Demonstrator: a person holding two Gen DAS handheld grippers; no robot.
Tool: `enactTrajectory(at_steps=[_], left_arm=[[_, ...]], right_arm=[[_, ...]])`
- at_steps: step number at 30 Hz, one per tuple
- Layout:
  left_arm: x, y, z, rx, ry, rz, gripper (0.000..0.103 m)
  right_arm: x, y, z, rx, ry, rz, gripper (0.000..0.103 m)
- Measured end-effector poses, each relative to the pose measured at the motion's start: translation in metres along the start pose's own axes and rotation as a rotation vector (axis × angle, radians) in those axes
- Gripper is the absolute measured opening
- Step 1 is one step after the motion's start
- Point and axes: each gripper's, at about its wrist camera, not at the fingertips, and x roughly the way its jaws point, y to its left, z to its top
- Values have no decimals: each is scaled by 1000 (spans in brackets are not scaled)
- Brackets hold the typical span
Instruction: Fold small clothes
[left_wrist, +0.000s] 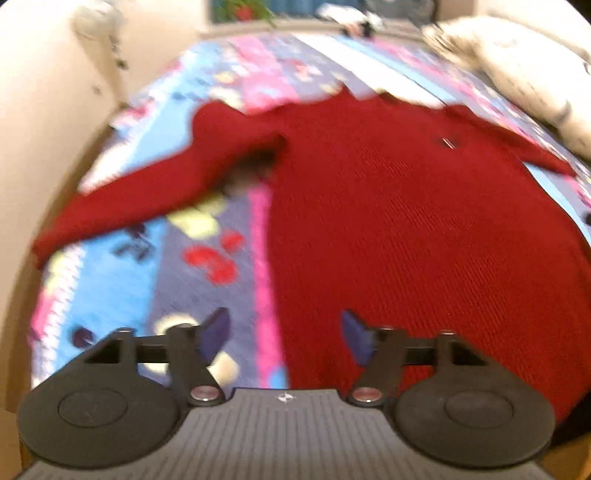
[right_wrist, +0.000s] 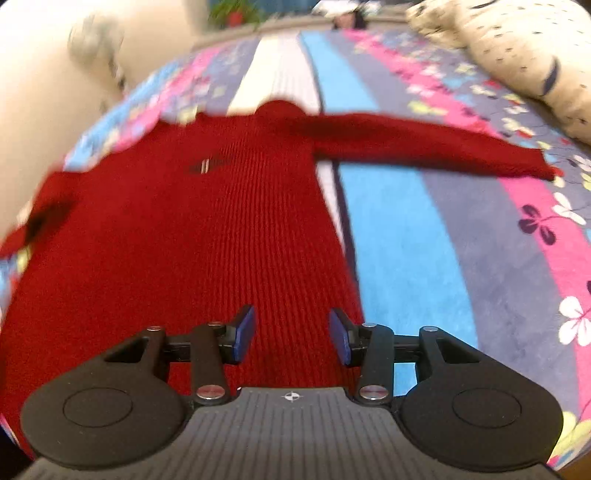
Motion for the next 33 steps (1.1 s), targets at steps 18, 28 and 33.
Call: enactTrajectory(at_steps=[18, 28, 33], left_arm=[[0, 36, 103, -137, -261, 78, 65], [66, 164, 94, -637, -181, -3, 41], [89, 219, 71, -936, -60, -19, 42]], right_arm=[[-10, 51, 25, -78, -317, -25, 42], [-3, 66, 36, -252, -388, -178, 38], [11, 69, 50, -219, -365, -112, 38]])
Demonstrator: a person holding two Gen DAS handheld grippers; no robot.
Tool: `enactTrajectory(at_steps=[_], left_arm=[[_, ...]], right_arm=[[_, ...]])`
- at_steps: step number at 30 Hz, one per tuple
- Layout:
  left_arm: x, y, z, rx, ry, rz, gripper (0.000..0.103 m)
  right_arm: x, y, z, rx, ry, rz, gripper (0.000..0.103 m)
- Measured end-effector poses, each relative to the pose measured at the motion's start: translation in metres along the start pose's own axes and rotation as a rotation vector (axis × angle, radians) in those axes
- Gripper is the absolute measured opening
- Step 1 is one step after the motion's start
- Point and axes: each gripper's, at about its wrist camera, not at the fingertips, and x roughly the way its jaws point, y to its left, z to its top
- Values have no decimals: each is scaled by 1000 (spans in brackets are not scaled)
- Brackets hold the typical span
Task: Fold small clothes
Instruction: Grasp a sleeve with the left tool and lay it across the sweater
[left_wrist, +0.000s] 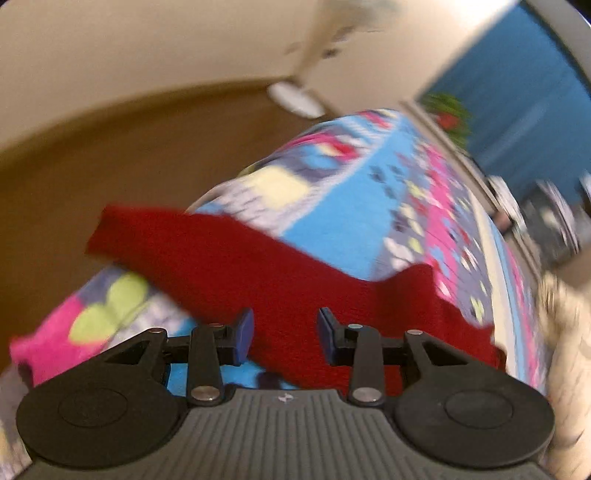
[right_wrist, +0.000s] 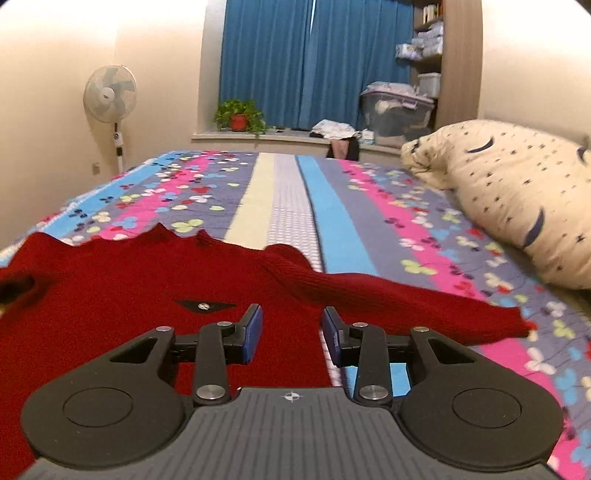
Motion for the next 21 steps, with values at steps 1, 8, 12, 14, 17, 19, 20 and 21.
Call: enactTrajectory(at_steps=[1, 8, 12, 14, 17, 19, 20, 21], left_arm=[[3, 9, 2, -56, 15, 2, 44], [17, 33, 16, -148, 16, 89, 46], [33, 36, 17, -169, 25, 112, 46], [36, 32, 16, -166, 10, 131, 46], [38, 18, 15, -94, -24, 185, 38], [40, 5, 15, -25, -57, 238, 22], [38, 1, 15, -9, -89, 255, 21], [34, -5, 16, 14, -144, 282, 19]], right_arm=[[3, 3, 2, -22, -3, 16, 38], [42, 27, 13, -146, -4, 78, 38], [61, 34, 16, -93, 27, 126, 38], [71, 42, 17, -87, 45, 150, 38], [83, 52, 14, -112, 52, 175, 38], [89, 58, 14, -124, 57, 190, 38], [91, 61, 14, -129, 59, 192, 38], [93, 62, 14, -129, 62, 193, 38]])
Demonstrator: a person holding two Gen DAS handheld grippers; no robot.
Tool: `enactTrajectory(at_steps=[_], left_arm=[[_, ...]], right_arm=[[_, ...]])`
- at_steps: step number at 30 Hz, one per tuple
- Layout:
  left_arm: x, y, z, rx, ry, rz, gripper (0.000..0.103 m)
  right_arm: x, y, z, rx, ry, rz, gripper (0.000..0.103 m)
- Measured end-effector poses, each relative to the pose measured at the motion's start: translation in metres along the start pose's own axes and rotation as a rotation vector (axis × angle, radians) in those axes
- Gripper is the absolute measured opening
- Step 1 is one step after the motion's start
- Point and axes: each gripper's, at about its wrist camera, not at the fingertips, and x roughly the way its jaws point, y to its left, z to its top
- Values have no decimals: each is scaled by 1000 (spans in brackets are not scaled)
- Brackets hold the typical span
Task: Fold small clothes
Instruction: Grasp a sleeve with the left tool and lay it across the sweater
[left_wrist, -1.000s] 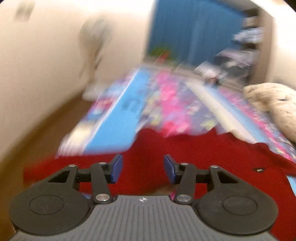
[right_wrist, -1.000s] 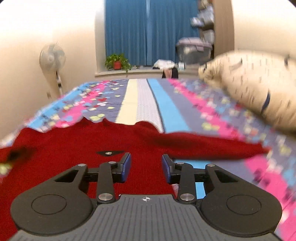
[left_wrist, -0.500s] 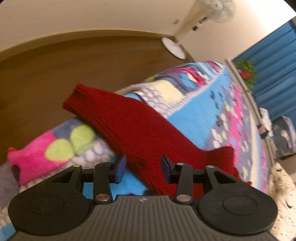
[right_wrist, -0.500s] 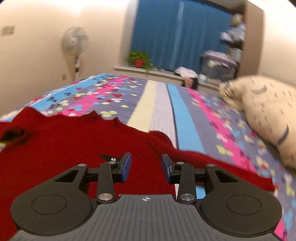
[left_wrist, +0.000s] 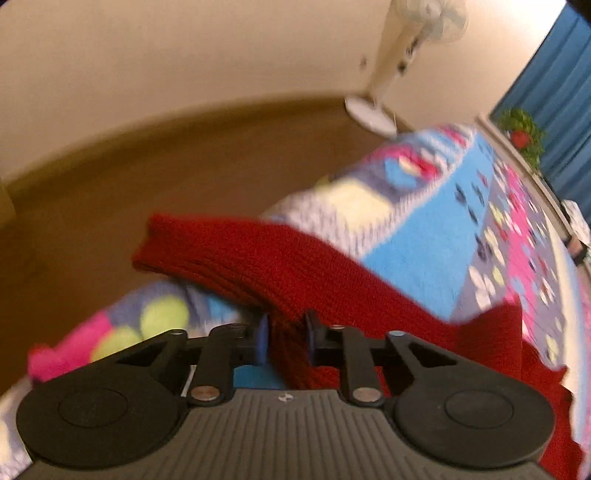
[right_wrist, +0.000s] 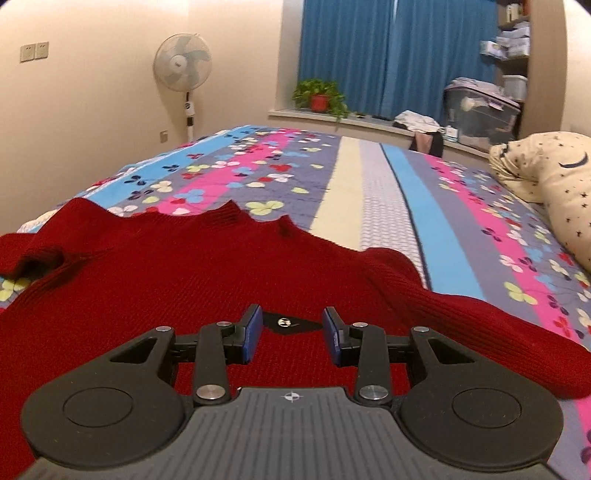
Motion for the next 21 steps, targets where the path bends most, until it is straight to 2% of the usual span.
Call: enactTrajectory(at_steps=[3, 5, 6, 7, 8, 9, 10, 11, 12, 13, 14, 16, 18, 21], left_arm=[[-23, -17, 7, 71, -197, 82, 18], [-46, -34, 7, 135, -326, 79, 17], [-65, -55, 0, 227, -433, 60, 17], [-81, -72, -10, 307, -513, 19, 17], [-98, -92, -26, 393, -581, -66, 17], [-117, -113, -46, 477, -614, -204, 18], [-128, -127, -62, 531, -602, -323, 22], [-137, -142, -81, 595, -555, -462, 28], [-143, -157, -99, 679, -479, -600, 44], [-148, -169, -119, 773, -426, -703, 53], [-151, -176, -134, 829, -420, -738, 54], [-151, -184, -151, 904, -390, -758, 55], [-137, -183, -148, 890, -318, -738, 55], [-110, -178, -128, 816, -259, -576, 55]], right_arm=[[4, -4, 1, 27, 9, 7, 38], [8, -8, 2, 58, 21, 7, 38], [10, -12, 3, 80, 26, 11, 38], [11, -15, 4, 108, 31, 19, 38], [13, -18, 5, 132, 34, 26, 38], [15, -21, 6, 162, 35, 35, 38], [16, -23, 6, 185, 37, 42, 38], [17, -26, 7, 208, 40, 50, 38], [18, -28, 6, 236, 44, 61, 38], [20, -29, 6, 257, 50, 70, 38], [22, -31, 4, 281, 59, 88, 38], [28, -33, 2, 320, 87, 129, 39], [33, -35, -1, 358, 112, 152, 40], [44, -35, -4, 404, 143, 166, 40]])
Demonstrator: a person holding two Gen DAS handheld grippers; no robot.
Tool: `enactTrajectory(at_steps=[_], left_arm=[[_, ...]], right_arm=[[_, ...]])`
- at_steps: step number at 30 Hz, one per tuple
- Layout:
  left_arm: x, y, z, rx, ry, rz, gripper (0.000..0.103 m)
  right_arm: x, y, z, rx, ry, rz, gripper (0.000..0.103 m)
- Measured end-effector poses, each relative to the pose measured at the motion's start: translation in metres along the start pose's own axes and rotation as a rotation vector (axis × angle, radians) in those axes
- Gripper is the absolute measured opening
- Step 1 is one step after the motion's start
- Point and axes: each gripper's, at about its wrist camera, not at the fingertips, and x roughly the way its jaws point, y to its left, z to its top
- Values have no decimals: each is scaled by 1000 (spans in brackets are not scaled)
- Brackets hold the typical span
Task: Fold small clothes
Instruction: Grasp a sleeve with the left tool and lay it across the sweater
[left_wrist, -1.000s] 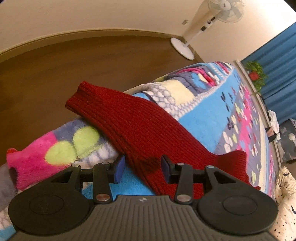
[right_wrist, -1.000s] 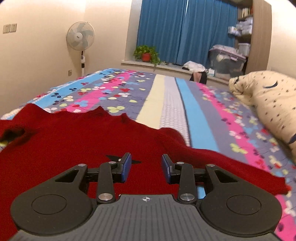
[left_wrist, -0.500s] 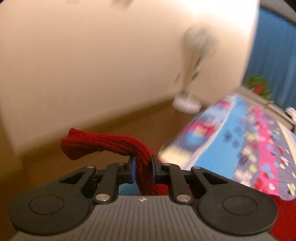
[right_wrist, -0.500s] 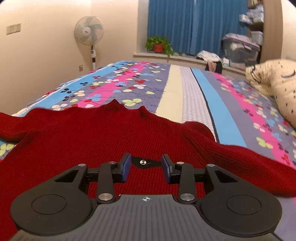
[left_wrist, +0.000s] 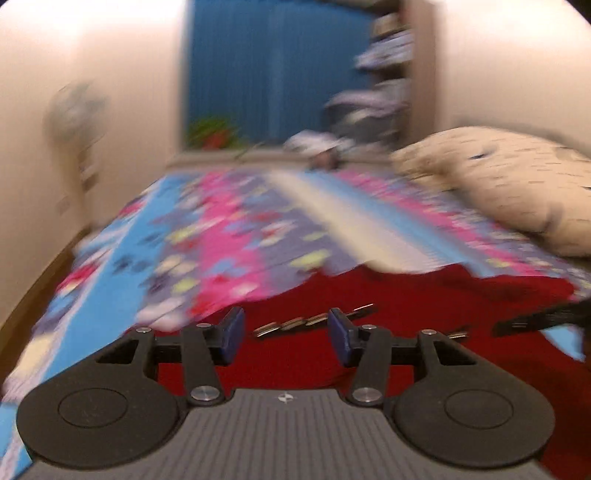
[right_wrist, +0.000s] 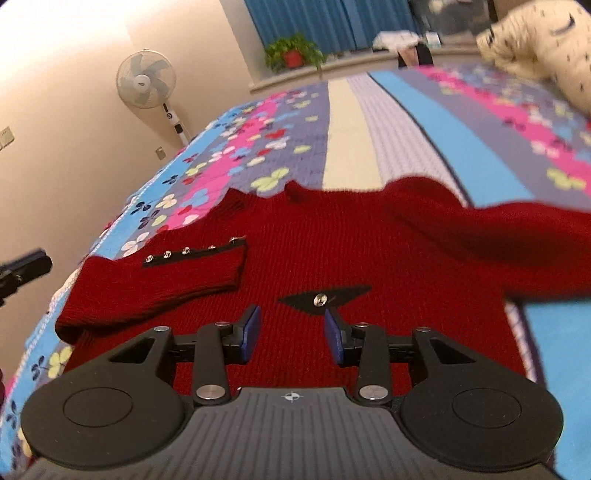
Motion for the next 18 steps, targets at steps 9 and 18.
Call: enactTrajectory(at_steps=[9, 18], left_arm=[[19, 121, 1, -359, 209, 431, 55], [8, 132, 8, -388, 191, 417, 55]], right_arm=[[59, 25, 5, 19, 8, 50, 40], [134, 61, 30, 97, 33, -25, 8]])
